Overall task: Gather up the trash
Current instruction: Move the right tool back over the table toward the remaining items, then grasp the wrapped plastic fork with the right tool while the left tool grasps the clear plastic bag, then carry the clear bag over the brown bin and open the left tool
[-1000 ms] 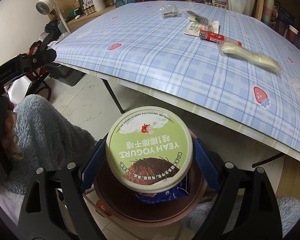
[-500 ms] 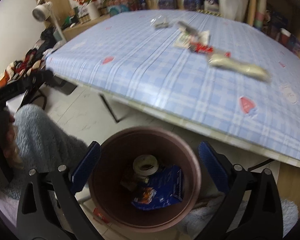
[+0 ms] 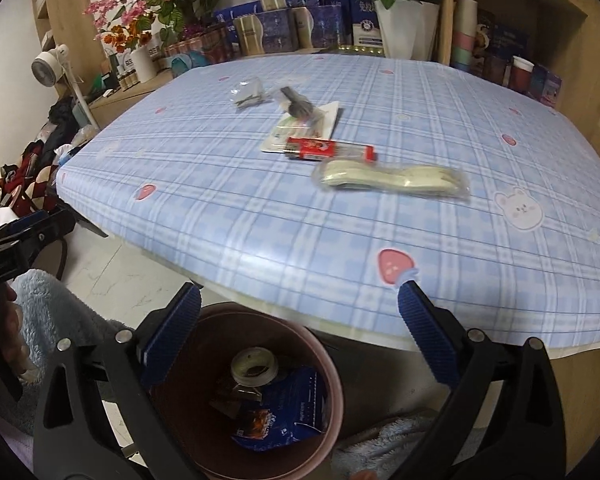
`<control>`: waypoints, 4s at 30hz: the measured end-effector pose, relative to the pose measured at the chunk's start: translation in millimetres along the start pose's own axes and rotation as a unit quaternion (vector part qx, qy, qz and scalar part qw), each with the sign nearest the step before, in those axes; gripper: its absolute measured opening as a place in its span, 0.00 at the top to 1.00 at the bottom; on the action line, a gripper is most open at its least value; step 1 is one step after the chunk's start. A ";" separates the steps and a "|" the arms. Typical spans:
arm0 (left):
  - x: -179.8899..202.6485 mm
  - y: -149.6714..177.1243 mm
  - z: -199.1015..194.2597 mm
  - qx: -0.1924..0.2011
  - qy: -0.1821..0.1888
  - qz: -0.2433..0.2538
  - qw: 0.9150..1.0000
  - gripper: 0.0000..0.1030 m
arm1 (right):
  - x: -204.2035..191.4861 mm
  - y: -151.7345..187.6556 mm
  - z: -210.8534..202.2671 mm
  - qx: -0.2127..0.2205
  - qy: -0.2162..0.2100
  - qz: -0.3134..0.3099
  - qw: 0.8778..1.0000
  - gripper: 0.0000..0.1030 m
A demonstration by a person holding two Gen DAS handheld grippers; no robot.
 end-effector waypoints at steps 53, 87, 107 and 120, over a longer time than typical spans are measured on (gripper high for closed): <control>16.2 -79.6 74.7 -0.002 0.036 -0.015 0.999 0.06 | 80.7 -90.2 80.7 -0.033 0.031 0.112 0.993 0.25; 70.4 -191.5 228.1 -0.106 0.065 0.090 0.988 0.17 | 106.2 -78.4 64.0 -0.001 0.002 0.080 0.997 0.77; 53.1 -159.6 164.2 -0.106 0.077 0.104 0.986 0.81 | 81.9 -69.4 34.3 0.021 -0.010 0.073 0.997 0.77; 54.0 -112.1 58.0 -0.070 0.138 0.100 0.983 0.81 | 48.3 -60.8 1.7 0.047 -0.034 0.064 0.996 0.77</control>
Point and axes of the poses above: each gripper's, at about its wrist camera, not at the fingertips, and z roughly the way its jaws point, x to its right, y to its underside, the point moved 4 cm from there along z, roughly the way its jaws point, and after that the axes turned 3 degrees about -x, right-handed, at the moved point
